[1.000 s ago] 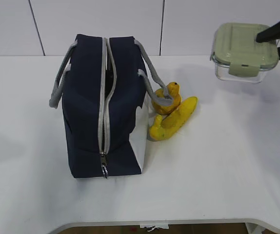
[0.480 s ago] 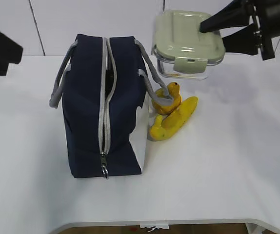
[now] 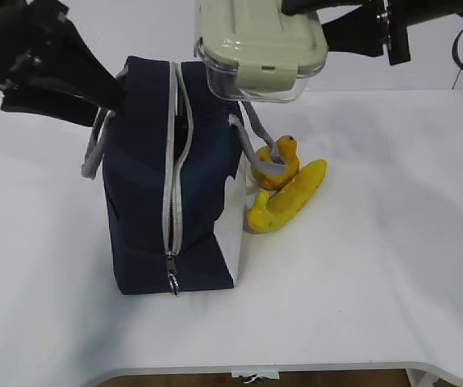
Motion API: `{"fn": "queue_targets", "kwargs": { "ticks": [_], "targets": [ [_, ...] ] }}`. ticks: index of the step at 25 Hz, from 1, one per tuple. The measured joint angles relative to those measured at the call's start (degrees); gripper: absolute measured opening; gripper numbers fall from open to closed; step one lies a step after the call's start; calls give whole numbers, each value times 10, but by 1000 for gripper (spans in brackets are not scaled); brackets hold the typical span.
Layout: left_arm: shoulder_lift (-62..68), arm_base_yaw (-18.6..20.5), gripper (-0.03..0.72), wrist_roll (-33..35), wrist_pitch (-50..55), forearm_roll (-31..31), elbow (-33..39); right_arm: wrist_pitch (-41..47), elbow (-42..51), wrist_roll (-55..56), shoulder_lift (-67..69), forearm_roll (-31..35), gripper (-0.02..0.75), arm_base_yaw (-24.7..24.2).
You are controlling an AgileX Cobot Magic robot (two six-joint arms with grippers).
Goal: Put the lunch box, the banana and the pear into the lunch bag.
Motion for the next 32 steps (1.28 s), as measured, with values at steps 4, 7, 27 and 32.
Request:
{"fn": "queue_targets", "kwargs": {
  "ticks": [4, 7, 27, 32],
  "targets": [
    [46, -12, 412, 0, -9, 4, -28, 4, -20, 0, 0, 1, 366, 9],
    [70, -14, 412, 0, -12, 14, -42, 7, -24, 0, 0, 1, 366, 14],
    [89, -15, 15, 1, 43, 41, -50, 9, -25, 1, 21, -13, 366, 69],
    [89, -15, 15, 1, 46, 42, -50, -7, -25, 1, 52, -16, 366, 84]
  ]
}}
